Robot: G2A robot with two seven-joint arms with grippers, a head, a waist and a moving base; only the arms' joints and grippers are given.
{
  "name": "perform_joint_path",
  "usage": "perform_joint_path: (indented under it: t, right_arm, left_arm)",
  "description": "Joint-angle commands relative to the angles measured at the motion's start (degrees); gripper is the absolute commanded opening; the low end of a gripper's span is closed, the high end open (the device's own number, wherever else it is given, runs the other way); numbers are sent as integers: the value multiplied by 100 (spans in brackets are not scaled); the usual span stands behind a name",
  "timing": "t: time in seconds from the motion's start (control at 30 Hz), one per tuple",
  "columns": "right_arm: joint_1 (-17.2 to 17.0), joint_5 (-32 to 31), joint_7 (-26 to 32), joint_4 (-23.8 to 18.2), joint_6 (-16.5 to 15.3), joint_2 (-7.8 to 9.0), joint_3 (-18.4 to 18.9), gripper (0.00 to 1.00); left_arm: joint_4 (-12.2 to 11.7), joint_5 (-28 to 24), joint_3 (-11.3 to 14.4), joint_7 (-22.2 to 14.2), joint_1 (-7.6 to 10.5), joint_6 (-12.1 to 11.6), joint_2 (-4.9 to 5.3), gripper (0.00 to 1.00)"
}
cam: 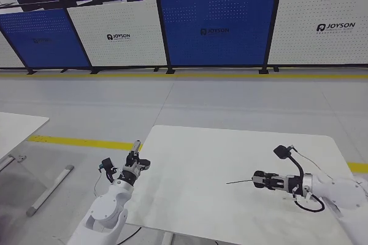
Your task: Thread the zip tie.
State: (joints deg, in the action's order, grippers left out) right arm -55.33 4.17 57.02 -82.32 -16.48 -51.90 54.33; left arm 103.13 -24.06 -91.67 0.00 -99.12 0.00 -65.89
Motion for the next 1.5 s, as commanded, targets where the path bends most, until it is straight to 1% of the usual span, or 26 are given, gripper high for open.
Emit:
perform_joint_path:
  t: [0.0,0.33,0.4,0.43,0.47,0.53,0.6,0.67,0.7,0.77,0.8,0.83,0.87,1.4,1.43,1.47]
  right_arm:
    - [-2,5,-2,0,-4,0,1,0]
    - [-2,5,-2,0,-4,0,1,0]
    - [-39,-86,-192,-21,-4,-11,1,0]
    - [-24,-283,-365,-20,-6,-14,17,0]
    - [-26,-586,-660,-67,6,-24,9,0]
    - [-34,-992,-940,-182,-300,-39,-37,0]
    - [-16,-1475,-1309,-467,-300,-52,-79,0]
    - [-33,-1723,-1519,-693,-300,-54,-161,0]
    - [-20,-2056,-1626,-864,-300,-41,-245,0]
    - [-32,-2442,-1913,-1003,-300,-12,-360,0]
    - [-20,-2853,-2157,-995,-300,18,-422,0]
    - [-37,-3047,-2657,-846,-300,27,-375,0]
    - [-55,-3091,-2778,-821,-300,27,-388,0]
    - [-55,-3091,-2778,-821,-300,27,-388,0]
    - [-79,-3152,-2849,-837,-291,24,-377,0]
    - [-87,-3369,-2921,-865,-300,23,-364,0]
  left_arm:
    - [0,0,0,0,0,0,0,100]
    - [0,0,0,0,0,0,0,100]
    - [0,0,0,0,0,0,0,100]
    - [0,0,0,0,0,0,0,100]
    - [0,0,0,0,0,0,0,100]
    - [0,0,0,0,0,0,0,100]
    - [0,0,0,0,0,0,0,100]
    - [0,0,0,0,0,0,0,100]
    - [0,0,0,0,0,0,0,100]
    - [0,0,0,0,0,0,0,100]
    - [0,0,0,0,0,0,0,100]
    - [0,0,0,0,0,0,0,100]
    - [0,0,0,0,0,0,0,100]
    - [0,0,0,0,0,0,0,100]
    - [0,0,0,0,0,0,0,100]
    - [0,0,0,0,0,0,0,100]
